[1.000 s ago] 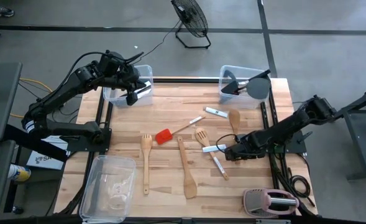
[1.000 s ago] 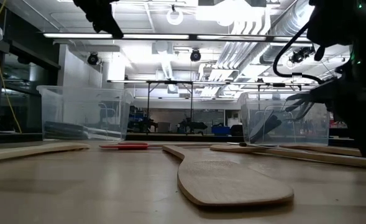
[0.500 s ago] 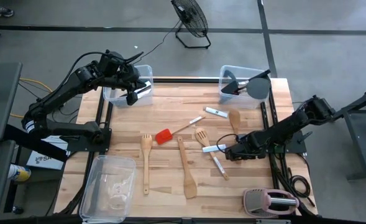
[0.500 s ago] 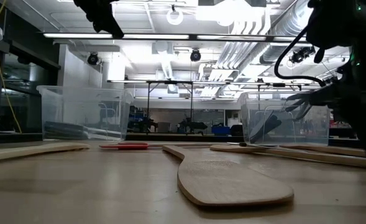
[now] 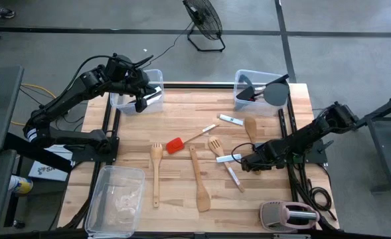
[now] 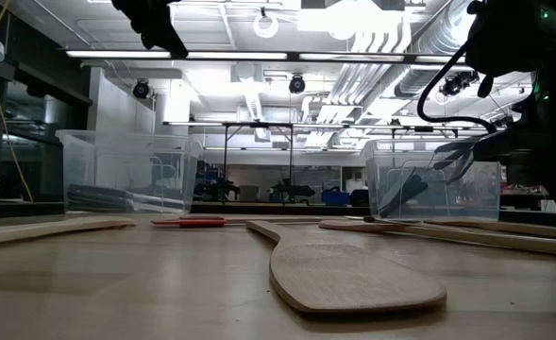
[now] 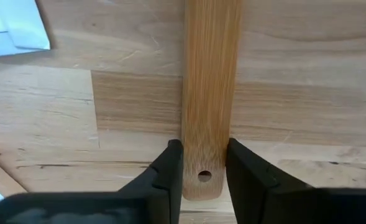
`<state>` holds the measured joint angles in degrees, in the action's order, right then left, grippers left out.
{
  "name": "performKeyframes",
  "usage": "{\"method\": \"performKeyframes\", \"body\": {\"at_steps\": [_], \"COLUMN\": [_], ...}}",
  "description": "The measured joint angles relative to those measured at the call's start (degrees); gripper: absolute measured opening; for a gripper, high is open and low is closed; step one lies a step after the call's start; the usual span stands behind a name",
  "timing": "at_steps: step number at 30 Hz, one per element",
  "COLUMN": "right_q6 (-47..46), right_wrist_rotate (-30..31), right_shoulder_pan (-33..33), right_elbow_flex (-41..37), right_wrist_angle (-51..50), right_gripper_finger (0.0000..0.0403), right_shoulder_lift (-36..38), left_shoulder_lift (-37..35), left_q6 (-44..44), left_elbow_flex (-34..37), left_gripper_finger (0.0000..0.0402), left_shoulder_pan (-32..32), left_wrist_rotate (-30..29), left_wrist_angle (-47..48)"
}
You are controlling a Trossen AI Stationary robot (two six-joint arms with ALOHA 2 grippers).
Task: Pick & Place Kitchen Items
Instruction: Put the brown serving spoon into the bottom transparent bin
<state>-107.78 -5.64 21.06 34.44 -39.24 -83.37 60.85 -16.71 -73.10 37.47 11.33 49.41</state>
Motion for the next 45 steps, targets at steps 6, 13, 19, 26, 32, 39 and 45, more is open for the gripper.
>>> {"method": "performKeyframes", "body": {"at_steps": [6,13,19,26,32,39,45], "right_q6": [1.33,3.71,5.88,7.79,10.27,18.69,26.33], "right_wrist_rotate": [-1.29,-2.29,-4.76,-1.77,1.01,1.47,5.51], "right_shoulder_pan": [-0.02,-0.02,0.04,0.13,0.11,0.09,-0.78], "right_elbow_flex": [0.00,0.02,1.52,3.30,6.11,11.15,15.95], "right_wrist_angle": [0.00,0.19,0.01,-0.85,-4.72,-7.41,-10.62], "right_gripper_finger": [0.0086,0.0086,0.0086,0.0086,0.0086,0.0086,0.0086], "right_shoulder_lift": [0.13,2.67,3.95,5.42,5.92,5.92,5.95], "left_shoulder_lift": [0.01,-0.01,-0.01,-0.01,0.01,-0.01,-0.01], "left_q6": [0.01,0.02,0.02,0.04,0.39,0.70,1.58], "left_elbow_flex": [0.00,0.00,0.00,0.00,0.00,0.00,0.00], "left_gripper_finger": [0.0000,0.0000,0.0000,0.0000,0.0000,0.0000,0.0000], "left_shoulder_pan": [0.00,0.00,0.00,0.00,0.00,0.00,0.00], "left_wrist_rotate": [0.01,0.02,0.02,0.04,0.04,0.04,0.04], "left_wrist_angle": [0.02,0.04,0.28,0.81,1.80,1.77,1.54]}}
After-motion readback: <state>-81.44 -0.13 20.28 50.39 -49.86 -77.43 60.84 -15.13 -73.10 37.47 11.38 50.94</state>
